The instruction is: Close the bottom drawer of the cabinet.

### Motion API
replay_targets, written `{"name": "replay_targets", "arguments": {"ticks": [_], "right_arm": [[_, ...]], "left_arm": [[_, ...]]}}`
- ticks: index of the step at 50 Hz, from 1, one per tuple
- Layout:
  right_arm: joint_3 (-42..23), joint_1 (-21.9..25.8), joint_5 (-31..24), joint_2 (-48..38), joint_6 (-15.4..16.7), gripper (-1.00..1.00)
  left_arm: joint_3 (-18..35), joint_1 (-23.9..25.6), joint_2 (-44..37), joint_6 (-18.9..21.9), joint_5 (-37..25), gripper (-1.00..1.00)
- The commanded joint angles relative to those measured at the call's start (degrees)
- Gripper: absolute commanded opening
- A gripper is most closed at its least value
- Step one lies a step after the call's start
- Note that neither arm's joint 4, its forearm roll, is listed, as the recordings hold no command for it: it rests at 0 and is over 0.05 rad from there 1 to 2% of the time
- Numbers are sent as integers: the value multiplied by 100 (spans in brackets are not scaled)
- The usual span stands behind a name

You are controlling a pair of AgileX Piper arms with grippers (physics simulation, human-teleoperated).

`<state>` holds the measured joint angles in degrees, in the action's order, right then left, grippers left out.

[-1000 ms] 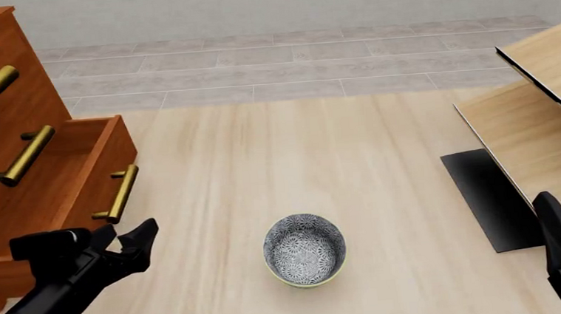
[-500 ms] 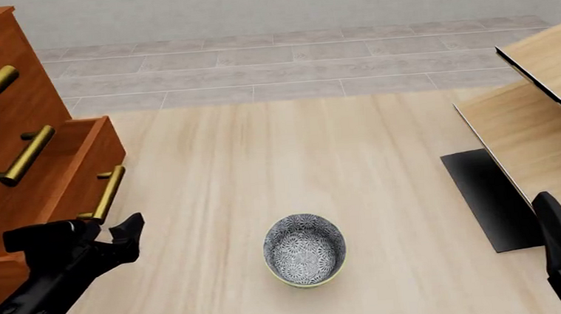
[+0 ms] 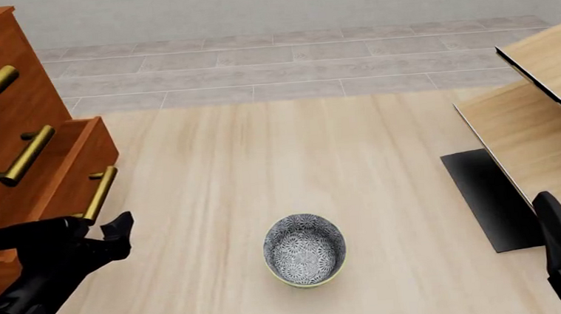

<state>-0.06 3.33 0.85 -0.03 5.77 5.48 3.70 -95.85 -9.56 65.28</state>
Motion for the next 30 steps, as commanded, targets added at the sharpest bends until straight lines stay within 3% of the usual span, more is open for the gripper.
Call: {"name": "replay_targets", "arguments": {"ticks": [1,30], "right_arm": [[1,-6,10,0,17,100],[1,-13,21,1,27,100]], "left_arm": [[103,-161,41,70,-108,100],[196,-416,-360,227,61,100]]}}
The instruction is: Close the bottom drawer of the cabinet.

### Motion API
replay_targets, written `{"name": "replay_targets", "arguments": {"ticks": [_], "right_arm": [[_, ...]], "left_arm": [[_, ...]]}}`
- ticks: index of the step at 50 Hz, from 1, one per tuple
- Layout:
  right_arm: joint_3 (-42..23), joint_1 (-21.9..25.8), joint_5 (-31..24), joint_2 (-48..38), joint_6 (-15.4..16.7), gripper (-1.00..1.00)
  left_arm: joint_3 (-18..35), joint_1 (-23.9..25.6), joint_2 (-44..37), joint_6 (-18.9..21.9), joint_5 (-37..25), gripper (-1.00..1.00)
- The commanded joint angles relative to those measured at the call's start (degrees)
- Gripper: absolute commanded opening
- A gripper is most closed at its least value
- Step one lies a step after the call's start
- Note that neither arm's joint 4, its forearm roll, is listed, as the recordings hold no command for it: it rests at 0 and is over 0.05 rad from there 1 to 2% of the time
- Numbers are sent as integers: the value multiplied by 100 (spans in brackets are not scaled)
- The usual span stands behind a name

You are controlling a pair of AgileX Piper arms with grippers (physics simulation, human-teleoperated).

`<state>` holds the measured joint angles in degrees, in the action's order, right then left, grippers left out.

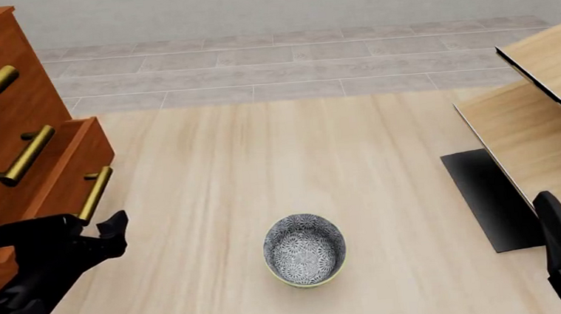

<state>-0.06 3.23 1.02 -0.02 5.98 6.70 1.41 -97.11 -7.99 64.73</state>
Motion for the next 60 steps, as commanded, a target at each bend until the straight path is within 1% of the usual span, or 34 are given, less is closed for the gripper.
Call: {"name": "replay_targets", "arguments": {"ticks": [1,12,19,27,40,60], "right_arm": [[0,-3,2,0,5,100],[0,-4,2,0,5,100],[0,5,-5,0,-6,100],[0,8,-14,0,-12,100],[0,9,-15,0,-9,100],[1,14,0,0,17,100]], "left_arm": [[77,-211,-246,79,114,100],[103,-306,-369,156,137,100],[159,-379,-314,160,-10,100],[187,-453,-457,187,62,100],[232,-564,-463,223,-32,100],[256,-682,-644,329,91,100]]}}
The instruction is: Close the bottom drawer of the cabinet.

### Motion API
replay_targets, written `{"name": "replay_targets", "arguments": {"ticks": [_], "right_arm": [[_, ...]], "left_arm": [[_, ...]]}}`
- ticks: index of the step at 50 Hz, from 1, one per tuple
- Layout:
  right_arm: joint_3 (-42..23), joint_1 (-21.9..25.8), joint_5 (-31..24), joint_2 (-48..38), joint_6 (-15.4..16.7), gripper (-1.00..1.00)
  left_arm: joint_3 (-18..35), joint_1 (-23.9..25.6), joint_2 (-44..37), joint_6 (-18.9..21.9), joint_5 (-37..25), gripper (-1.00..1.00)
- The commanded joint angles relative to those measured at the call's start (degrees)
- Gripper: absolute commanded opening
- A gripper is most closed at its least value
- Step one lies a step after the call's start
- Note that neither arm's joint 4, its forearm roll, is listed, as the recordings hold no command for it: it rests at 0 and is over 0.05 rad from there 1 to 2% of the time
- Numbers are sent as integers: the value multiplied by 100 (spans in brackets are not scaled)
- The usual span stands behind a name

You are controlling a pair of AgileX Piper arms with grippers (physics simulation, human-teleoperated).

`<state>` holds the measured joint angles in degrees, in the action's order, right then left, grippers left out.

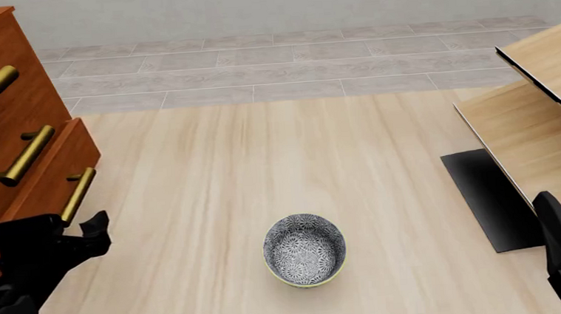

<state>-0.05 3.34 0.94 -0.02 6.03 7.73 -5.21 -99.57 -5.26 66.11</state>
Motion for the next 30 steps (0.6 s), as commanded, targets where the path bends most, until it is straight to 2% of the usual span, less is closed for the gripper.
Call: {"name": "replay_targets", "arguments": {"ticks": [1,30], "right_arm": [[0,3,7,0,13,100],[0,2,29,1,60,100]], "left_arm": [[155,-26,-425,61,-27,100],[229,-207,-497,271,-66,100]]}}
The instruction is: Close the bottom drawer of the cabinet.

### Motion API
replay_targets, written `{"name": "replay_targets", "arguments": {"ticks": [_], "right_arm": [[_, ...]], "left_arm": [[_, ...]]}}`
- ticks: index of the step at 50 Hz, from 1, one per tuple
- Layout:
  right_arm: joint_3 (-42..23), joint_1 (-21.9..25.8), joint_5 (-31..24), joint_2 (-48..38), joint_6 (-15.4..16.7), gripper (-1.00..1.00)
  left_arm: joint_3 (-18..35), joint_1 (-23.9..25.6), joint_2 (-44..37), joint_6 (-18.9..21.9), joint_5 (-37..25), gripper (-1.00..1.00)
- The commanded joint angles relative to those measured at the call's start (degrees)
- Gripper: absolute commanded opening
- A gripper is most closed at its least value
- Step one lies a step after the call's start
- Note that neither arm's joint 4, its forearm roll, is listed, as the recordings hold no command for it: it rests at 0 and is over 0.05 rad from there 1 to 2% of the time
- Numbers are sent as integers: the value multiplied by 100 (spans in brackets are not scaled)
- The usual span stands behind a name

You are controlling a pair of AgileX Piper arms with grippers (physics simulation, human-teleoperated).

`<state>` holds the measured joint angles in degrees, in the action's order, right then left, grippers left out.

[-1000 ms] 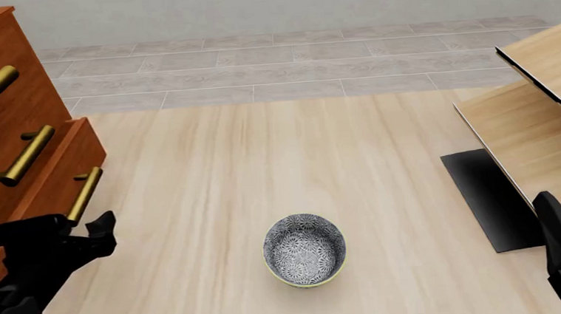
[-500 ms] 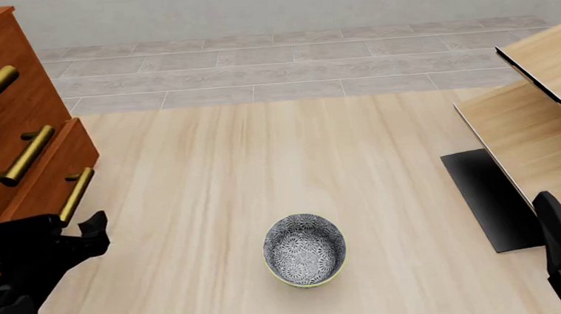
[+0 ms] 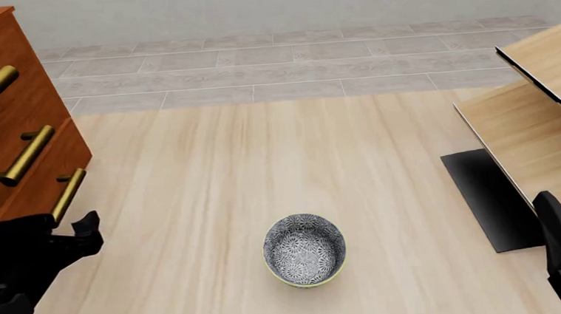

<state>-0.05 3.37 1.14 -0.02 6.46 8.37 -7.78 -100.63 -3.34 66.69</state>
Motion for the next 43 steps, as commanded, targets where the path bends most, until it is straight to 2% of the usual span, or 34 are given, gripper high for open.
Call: {"name": "replay_targets", "arguments": {"ticks": [1,43], "right_arm": [[0,-1,9,0,17,100],[1,3,24,0,61,100]], "left_arm": [[166,51,-390,80,-124,100],[233,-100,-402,363,-168,100]]}}
